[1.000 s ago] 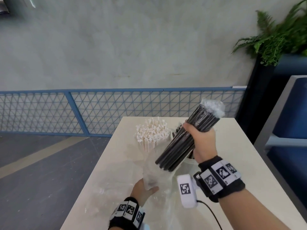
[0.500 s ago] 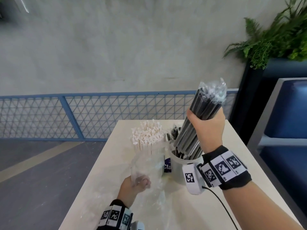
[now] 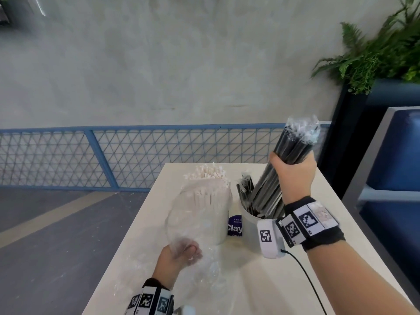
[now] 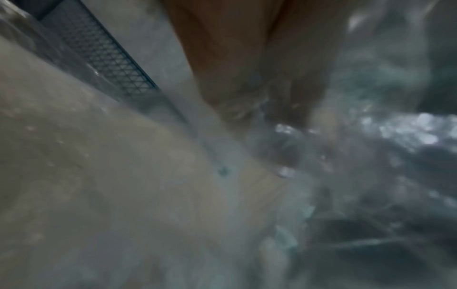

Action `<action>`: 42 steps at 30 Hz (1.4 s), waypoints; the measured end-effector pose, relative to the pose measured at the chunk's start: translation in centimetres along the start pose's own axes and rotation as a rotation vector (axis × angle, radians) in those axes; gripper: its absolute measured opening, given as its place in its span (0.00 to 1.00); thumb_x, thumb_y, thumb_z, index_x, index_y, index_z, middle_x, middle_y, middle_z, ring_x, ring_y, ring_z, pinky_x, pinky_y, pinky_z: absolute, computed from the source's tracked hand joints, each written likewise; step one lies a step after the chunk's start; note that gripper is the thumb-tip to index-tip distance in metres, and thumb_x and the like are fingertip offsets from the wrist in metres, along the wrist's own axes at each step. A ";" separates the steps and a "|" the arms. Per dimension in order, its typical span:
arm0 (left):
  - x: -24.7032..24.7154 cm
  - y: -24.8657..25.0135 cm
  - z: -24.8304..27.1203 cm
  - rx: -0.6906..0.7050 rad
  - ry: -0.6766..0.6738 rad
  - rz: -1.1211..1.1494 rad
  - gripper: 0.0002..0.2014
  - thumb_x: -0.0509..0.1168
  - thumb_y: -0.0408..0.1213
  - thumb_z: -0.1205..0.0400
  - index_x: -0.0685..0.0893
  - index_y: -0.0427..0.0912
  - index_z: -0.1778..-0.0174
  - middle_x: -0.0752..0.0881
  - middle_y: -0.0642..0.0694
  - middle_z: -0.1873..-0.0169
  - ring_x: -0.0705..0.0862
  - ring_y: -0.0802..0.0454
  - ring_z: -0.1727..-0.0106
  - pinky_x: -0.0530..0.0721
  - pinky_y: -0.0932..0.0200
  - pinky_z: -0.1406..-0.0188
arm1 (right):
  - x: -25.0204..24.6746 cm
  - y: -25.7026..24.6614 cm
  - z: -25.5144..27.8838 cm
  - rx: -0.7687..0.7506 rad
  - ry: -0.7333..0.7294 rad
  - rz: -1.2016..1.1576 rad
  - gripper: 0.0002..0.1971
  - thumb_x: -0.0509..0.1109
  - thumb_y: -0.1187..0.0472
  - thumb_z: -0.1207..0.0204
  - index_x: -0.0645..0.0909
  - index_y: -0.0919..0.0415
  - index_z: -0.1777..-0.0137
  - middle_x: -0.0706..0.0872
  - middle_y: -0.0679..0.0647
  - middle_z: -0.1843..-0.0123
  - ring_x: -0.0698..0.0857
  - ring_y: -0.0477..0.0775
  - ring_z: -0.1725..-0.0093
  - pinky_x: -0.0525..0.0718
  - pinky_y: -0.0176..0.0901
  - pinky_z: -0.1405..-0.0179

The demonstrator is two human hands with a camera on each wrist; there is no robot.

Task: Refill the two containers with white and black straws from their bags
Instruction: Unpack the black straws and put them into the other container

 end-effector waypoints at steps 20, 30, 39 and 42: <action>6.6 4.6 -1.7 0.123 0.013 0.060 0.04 0.65 0.25 0.22 0.82 0.37 0.59 0.85 0.38 0.58 0.88 0.47 0.56 0.87 0.59 0.58 | 2.9 9.3 5.4 0.211 -0.432 0.313 0.30 0.80 0.61 0.36 0.73 0.62 0.35 0.85 0.55 0.44 0.84 0.58 0.41 0.81 0.46 0.39; 3.9 3.8 1.6 0.206 0.128 0.208 0.10 0.60 0.41 0.21 0.81 0.37 0.57 0.87 0.45 0.60 0.89 0.49 0.55 0.86 0.56 0.54 | -3.9 6.8 12.8 -0.227 -0.326 0.127 0.26 0.66 0.40 0.30 0.70 0.56 0.38 0.75 0.50 0.41 0.75 0.40 0.38 0.71 0.31 0.33; 3.5 0.3 3.2 0.087 0.262 0.260 0.17 0.58 0.52 0.23 0.80 0.43 0.51 0.86 0.39 0.55 0.87 0.43 0.53 0.86 0.49 0.50 | -2.0 12.0 19.1 0.436 -0.928 -0.024 0.27 0.71 0.44 0.35 0.74 0.51 0.37 0.85 0.50 0.38 0.85 0.50 0.40 0.83 0.36 0.48; 2.4 -0.6 3.7 0.075 0.295 0.183 0.16 0.58 0.52 0.22 0.79 0.47 0.47 0.85 0.40 0.55 0.87 0.43 0.55 0.86 0.54 0.56 | -1.8 12.1 19.6 0.551 -0.875 -0.130 0.33 0.67 0.36 0.37 0.70 0.45 0.31 0.83 0.46 0.36 0.83 0.47 0.37 0.82 0.44 0.43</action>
Point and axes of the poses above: each hand's wrist, its own z-axis away from the middle knuckle, its own x-axis out of the palm, y = z × x, the point moved 5 cm from there along -z, towards the middle knuckle
